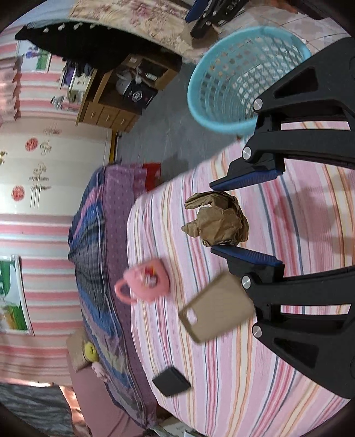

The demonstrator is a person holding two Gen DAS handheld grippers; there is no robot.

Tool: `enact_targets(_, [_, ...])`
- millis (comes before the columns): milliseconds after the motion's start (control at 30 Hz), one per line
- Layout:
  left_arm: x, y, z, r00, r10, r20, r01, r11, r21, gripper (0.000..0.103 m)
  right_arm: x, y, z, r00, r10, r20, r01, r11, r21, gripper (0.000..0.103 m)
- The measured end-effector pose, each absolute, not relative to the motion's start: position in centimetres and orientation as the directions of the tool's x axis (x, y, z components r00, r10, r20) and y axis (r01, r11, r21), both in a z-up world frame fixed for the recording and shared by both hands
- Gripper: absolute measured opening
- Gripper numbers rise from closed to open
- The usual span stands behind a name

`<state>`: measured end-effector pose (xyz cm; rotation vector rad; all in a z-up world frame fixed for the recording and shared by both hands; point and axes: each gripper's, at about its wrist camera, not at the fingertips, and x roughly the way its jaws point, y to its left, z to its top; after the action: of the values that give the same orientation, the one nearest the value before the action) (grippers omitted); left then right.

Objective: Collect trash
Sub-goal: 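Open the left tool over the basket while the right tool releases the sponge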

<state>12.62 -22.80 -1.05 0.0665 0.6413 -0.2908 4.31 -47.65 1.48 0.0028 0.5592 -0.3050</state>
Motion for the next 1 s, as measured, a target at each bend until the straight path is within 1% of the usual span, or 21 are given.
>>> enact_targets(300, [11.2, -30.9, -2.1, 0.721, -0.351, -0.597, 0.423, 0.906, -0.022, 0.040, 3.6, -51.5, 1.0, 0.774, -0.318, -0.547, 0.329, 0.941, -0.082, 0.058])
enact_targets(433, [11.0, -33.5, -2.6, 0.696, -0.387, -0.604, 0.463, 0.886, -0.034, 0.040, 3.2, -52.7, 1.0, 0.770, -0.322, -0.550, 0.348, 0.935, -0.060, 0.058])
enact_targets(567, [10.8, -34.9, -2.9, 0.685, -0.397, -0.611, 0.483, 0.875, -0.027, 0.044, 3.0, -53.4, 0.3, 0.769, -0.321, -0.553, 0.357, 0.933, -0.045, 0.058])
enact_targets(600, [10.6, -35.2, -2.9, 0.691, -0.390, -0.609, 0.486, 0.874, -0.007, 0.051, 2.9, -53.5, 0.1, 0.768, -0.319, -0.556, 0.356, 0.933, -0.044, 0.058])
enact_targets(633, [10.5, -35.2, -2.8, 0.698, -0.383, -0.605, 0.483, 0.875, 0.004, 0.064, 3.0, -53.6, 0.1, 0.767, -0.320, -0.557, 0.358, 0.933, -0.043, 0.058])
enact_targets(667, [10.3, -35.0, -2.7, 0.710, -0.373, -0.598, 0.473, 0.881, 0.012, 0.070, 2.9, -53.8, 0.0, 0.766, -0.318, -0.559, 0.356, 0.933, -0.043, 0.058])
enact_targets(700, [10.3, -34.6, -2.5, 0.731, -0.354, -0.583, 0.448, 0.894, 0.019, 0.080, 2.9, -53.8, 0.0, 0.766, -0.318, -0.559, 0.356, 0.933, -0.043, 0.058])
enact_targets(733, [10.4, -34.2, -2.2, 0.739, -0.345, -0.578, 0.435, 0.900, 0.019, 0.086, 3.0, -53.8, 0.0, 0.765, -0.319, -0.559, 0.359, 0.932, -0.041, 0.058])
enact_targets(933, [11.8, -29.9, -1.7, 0.753, -0.308, -0.582, 0.363, 0.931, -0.023, 0.092, 3.5, -53.1, -0.2, 0.771, -0.307, -0.558, 0.357, 0.934, -0.021, 0.058])
enact_targets(1000, [12.1, -28.2, -1.6, 0.761, -0.289, -0.581, 0.334, 0.942, -0.032, 0.093, 3.7, -52.7, -0.3, 0.773, -0.306, -0.555, 0.355, 0.935, -0.021, 0.059])
